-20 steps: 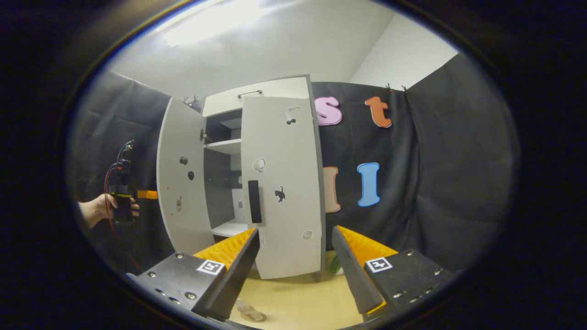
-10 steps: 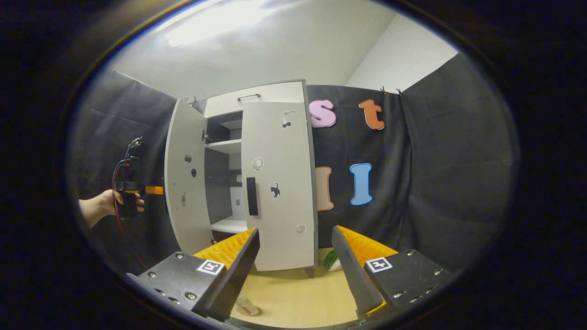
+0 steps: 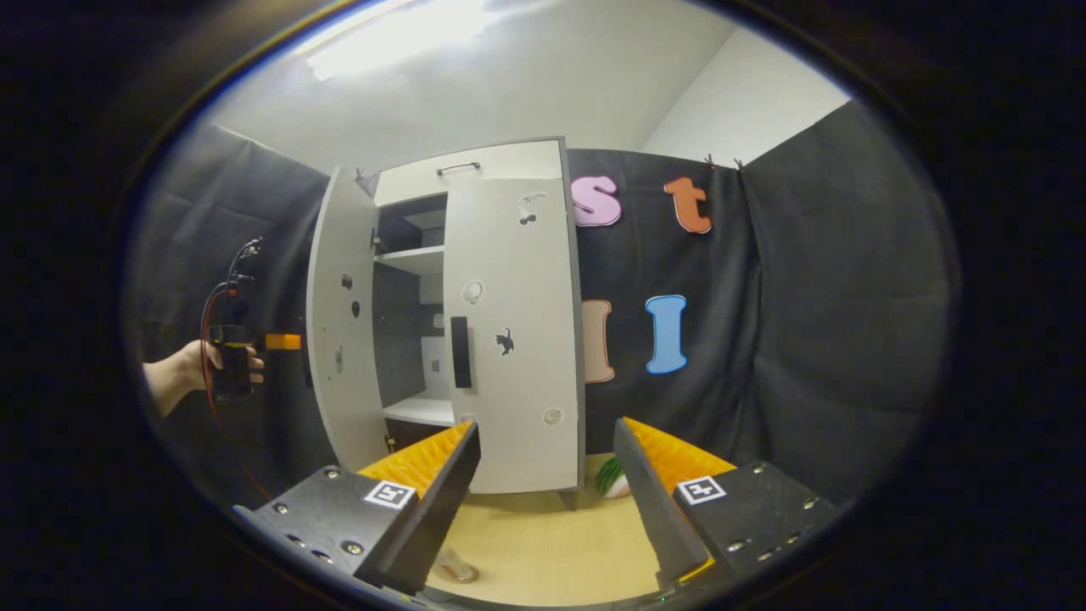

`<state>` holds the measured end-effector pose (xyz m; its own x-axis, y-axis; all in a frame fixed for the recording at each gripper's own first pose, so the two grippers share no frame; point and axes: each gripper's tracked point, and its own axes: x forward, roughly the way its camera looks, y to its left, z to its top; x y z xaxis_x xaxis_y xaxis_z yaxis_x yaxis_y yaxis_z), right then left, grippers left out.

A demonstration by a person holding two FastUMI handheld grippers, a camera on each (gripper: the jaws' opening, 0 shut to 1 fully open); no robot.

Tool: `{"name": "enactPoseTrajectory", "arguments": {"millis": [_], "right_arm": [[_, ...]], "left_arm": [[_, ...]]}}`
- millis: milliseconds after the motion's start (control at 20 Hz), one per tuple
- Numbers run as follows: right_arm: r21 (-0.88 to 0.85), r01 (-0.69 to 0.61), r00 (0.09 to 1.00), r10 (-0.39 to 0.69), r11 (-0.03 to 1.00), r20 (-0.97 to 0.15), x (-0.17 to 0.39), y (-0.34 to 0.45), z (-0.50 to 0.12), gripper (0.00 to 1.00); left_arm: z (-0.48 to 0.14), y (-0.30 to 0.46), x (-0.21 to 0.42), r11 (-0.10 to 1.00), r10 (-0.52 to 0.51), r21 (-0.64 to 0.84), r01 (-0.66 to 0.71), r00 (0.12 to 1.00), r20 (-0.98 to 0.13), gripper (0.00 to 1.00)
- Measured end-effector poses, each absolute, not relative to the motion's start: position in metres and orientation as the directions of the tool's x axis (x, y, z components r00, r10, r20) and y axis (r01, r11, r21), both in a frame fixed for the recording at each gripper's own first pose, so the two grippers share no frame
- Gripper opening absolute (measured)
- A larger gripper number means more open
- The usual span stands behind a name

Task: Grasp the bottle in the cabinet with the left hand and place it on the coaster, then close the right door with the right hand and the left door with the left hand.

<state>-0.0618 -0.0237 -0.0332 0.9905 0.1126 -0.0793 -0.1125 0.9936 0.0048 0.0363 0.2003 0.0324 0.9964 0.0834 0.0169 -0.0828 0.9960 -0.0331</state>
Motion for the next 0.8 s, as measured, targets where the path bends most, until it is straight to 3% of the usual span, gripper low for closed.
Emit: {"name": "enactPoseTrajectory", "arguments": {"millis": [250, 300, 450, 550, 600, 800], "right_arm": [[-0.005, -0.113, 0.990, 0.113, 0.994, -0.087, -0.056, -0.024, -0.037, 0.96], [-0.004, -0.112, 0.990, 0.111, 0.994, -0.086, -0.055, -0.025, -0.037, 0.96], [-0.005, -0.098, 0.991, 0.098, 0.995, -0.095, -0.053, -0.030, -0.041, 0.96], [-0.001, -0.091, 0.991, 0.090, 0.996, -0.095, -0.054, -0.034, -0.038, 0.96], [0.002, -0.087, 0.992, 0.087, 0.996, -0.095, -0.055, -0.034, -0.039, 0.96], [0.012, -0.064, 0.993, 0.065, 0.998, -0.099, -0.057, -0.040, -0.040, 0.96]], "left_arm": [[0.032, 0.192, 0.046, 0.996, 0.054, -0.078, -0.054, 0.999, 0.002, 0.99], [0.032, 0.189, 0.048, 0.995, 0.050, -0.088, -0.049, 0.999, -0.001, 0.95], [0.035, 0.180, 0.055, 0.996, 0.043, -0.080, -0.043, 0.999, -0.001, 0.95], [0.037, 0.171, 0.059, 0.997, 0.027, -0.067, -0.027, 1.000, 0.003, 1.00], [0.037, 0.166, 0.062, 0.998, 0.021, -0.064, -0.021, 1.000, 0.006, 0.95], [0.036, 0.140, 0.075, 0.998, -0.014, -0.067, 0.014, 1.000, -0.001, 0.95]]}}
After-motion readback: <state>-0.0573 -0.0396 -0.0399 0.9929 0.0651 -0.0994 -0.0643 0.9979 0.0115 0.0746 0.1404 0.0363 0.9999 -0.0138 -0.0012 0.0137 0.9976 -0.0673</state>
